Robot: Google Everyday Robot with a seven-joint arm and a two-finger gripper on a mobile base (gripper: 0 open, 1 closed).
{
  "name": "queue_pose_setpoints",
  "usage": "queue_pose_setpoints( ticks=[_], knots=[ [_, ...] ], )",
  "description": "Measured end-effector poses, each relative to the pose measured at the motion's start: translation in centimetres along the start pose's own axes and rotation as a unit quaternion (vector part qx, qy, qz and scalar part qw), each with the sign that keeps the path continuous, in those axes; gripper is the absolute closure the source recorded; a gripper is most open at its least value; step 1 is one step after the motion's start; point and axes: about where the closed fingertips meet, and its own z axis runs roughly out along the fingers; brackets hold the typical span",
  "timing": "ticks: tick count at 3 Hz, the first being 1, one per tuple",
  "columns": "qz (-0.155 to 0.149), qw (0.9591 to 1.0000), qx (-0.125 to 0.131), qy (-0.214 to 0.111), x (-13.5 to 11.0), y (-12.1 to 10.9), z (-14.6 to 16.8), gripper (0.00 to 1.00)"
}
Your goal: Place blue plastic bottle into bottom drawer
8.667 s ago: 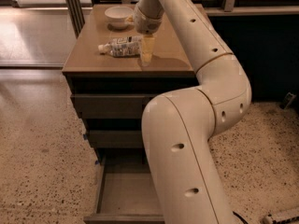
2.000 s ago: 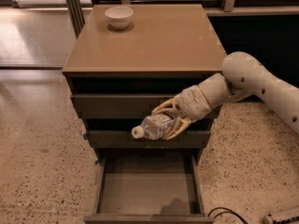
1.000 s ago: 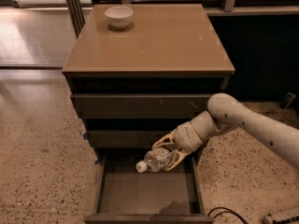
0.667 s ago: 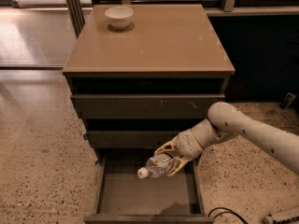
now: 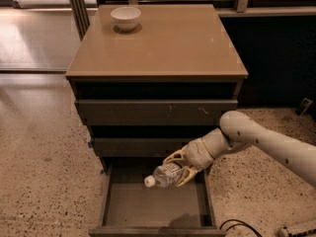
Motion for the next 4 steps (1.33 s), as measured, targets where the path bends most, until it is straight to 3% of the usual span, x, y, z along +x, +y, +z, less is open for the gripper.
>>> queue_pose_setpoints(
  ticks=[1,2,3,4],
  knots=[
    [0.008,0.9992,-0.007,0.038,3.1,2.3,2.2,1.0],
    [0.014,0.9967,0.007,0.08,6.7,4.2,4.0,1.0],
    [0.018,0.9956,0.014,0.091,10.4,5.2,6.3,1.0],
    [0.019,0.9968,0.035,0.069,12.8,5.5,8.5,1.0]
  ],
)
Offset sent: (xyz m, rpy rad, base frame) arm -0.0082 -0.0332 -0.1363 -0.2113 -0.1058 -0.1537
